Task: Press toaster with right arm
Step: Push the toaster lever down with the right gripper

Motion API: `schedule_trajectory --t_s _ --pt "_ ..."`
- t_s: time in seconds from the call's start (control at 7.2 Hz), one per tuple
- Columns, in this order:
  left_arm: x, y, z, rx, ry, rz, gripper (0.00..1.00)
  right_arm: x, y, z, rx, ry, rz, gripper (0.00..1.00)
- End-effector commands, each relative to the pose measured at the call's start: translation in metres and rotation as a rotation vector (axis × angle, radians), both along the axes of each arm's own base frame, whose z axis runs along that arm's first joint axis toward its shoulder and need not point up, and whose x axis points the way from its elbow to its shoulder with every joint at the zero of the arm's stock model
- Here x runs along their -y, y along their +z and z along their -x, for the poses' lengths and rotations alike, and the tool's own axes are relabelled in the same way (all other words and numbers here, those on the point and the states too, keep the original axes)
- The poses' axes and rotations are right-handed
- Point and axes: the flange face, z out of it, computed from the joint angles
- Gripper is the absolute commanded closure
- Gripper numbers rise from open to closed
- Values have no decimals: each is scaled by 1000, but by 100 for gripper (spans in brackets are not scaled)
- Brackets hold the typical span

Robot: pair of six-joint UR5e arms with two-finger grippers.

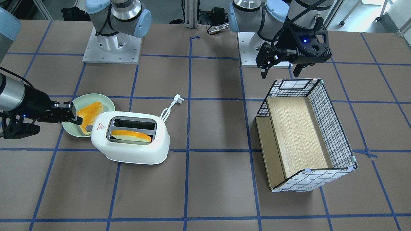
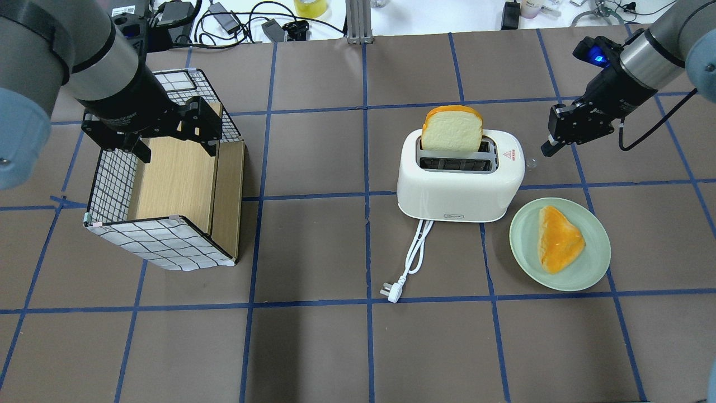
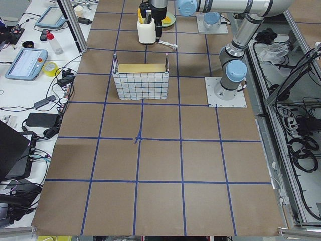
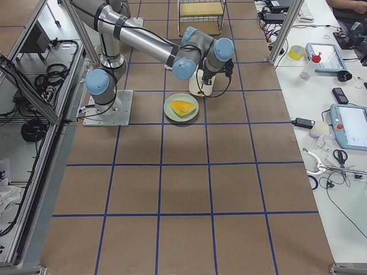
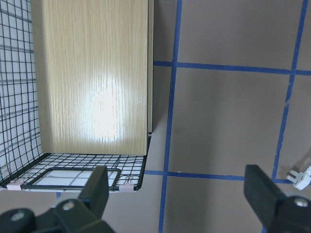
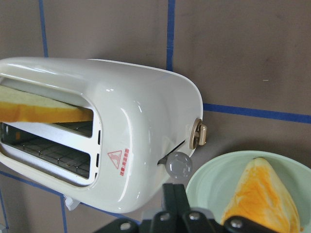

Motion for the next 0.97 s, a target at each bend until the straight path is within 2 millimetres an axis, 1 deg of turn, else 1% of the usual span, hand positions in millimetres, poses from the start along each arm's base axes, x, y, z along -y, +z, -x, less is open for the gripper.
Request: schedule_trajectory --t_s 0.0,0.28,0.69,0.83 --pt "0 0 0 0 0 0 0 4 -11 0 25 -1 -7 100" --pt "0 0 0 0 0 0 0 5 -12 -1 30 -1 -3 100" --pt "0 0 0 0 0 0 0 7 -21 -3 57 -5 -12 100" --pt "1 -1 0 0 0 -2 0 6 -31 -4 64 -3 -29 100"
